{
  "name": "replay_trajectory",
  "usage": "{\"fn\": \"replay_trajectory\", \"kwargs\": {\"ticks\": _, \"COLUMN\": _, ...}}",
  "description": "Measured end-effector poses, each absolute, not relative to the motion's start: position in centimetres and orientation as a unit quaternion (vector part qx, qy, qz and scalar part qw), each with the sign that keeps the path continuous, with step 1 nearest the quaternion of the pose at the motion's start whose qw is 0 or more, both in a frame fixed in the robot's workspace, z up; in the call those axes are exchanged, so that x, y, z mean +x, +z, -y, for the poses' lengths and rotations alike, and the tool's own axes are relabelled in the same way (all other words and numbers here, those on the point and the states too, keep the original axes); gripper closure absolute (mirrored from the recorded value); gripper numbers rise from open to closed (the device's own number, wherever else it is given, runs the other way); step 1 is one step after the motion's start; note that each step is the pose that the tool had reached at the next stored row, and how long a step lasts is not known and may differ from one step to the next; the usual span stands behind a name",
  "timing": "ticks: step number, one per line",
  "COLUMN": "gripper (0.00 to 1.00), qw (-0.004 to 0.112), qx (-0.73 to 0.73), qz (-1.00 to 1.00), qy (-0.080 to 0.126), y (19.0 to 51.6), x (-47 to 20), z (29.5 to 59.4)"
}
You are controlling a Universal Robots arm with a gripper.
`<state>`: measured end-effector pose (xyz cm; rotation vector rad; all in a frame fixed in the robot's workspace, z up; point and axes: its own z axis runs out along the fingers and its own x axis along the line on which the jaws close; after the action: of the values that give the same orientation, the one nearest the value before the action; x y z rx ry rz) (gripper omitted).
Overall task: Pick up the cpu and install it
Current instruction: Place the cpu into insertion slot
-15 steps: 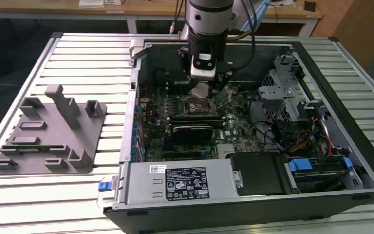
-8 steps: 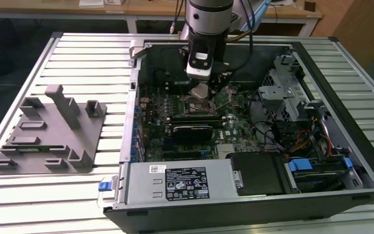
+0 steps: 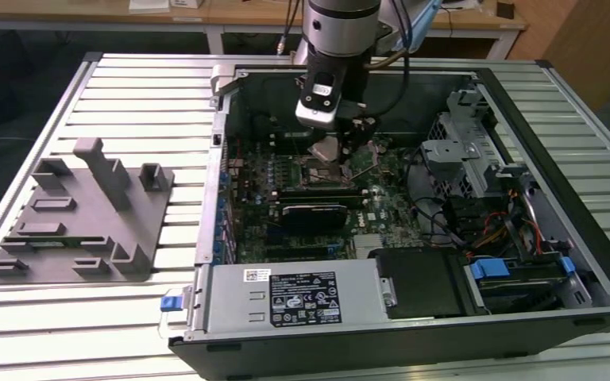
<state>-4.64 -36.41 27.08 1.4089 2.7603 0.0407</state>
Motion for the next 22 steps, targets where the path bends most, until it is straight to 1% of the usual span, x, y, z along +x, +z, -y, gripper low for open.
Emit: {"fn": "replay_trajectory", "kwargs": {"ticks": 22, "gripper": 0.45, "qw": 0.023, "qx": 0.604, "qz": -0.797, "qy": 0.009, "y": 27.05, "x": -4.64, "z": 36.41}}
